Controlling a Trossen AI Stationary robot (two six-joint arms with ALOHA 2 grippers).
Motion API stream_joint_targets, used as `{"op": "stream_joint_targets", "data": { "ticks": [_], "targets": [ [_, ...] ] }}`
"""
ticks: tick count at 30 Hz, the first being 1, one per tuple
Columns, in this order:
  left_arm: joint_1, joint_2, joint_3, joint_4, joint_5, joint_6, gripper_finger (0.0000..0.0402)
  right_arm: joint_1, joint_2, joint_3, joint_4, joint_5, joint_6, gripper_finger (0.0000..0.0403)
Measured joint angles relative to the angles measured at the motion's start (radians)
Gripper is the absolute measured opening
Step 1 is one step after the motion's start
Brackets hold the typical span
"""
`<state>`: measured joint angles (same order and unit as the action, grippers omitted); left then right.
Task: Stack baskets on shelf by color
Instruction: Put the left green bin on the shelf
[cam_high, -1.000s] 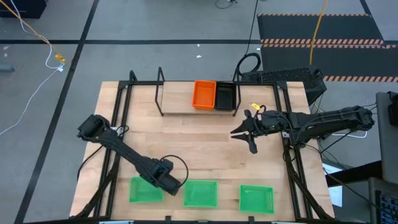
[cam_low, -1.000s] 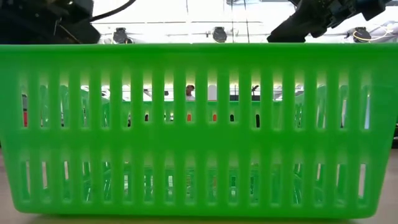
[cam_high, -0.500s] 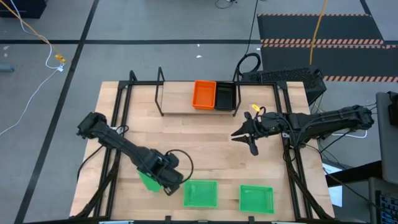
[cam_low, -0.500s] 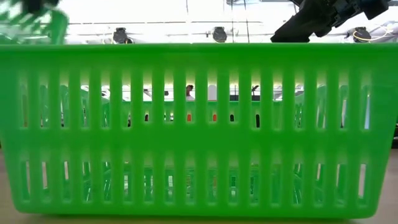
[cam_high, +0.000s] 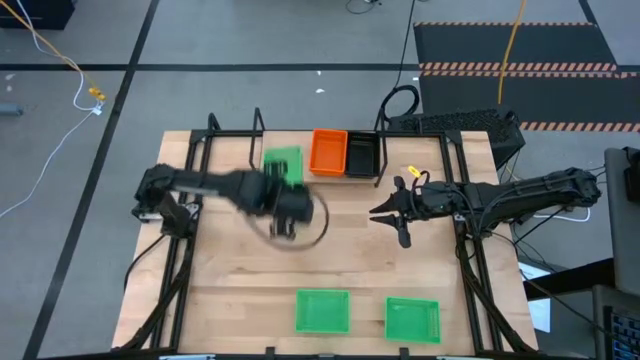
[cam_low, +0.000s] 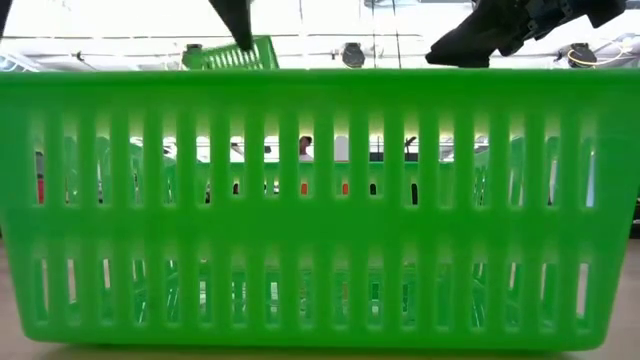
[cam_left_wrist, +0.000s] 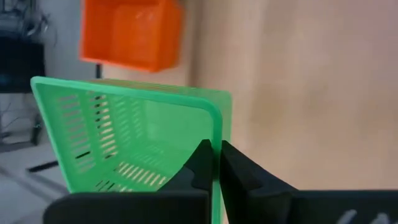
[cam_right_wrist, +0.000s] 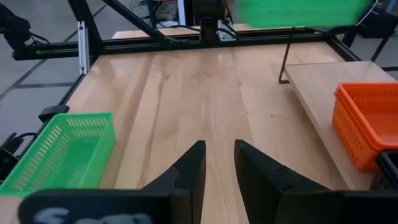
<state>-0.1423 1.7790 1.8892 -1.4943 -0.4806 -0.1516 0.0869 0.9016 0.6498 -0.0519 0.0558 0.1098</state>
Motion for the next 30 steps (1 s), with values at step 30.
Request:
{"op": "stream_joint_targets", "data": {
  "ticks": [30],
  "targets": [
    [0.49, 0.002, -0.492, 0.583, 0.151, 0.48, 0.0026, -0.002, 0.05, 0.0, -0.037, 0.0, 0.054, 0.0077]
  ]
}}
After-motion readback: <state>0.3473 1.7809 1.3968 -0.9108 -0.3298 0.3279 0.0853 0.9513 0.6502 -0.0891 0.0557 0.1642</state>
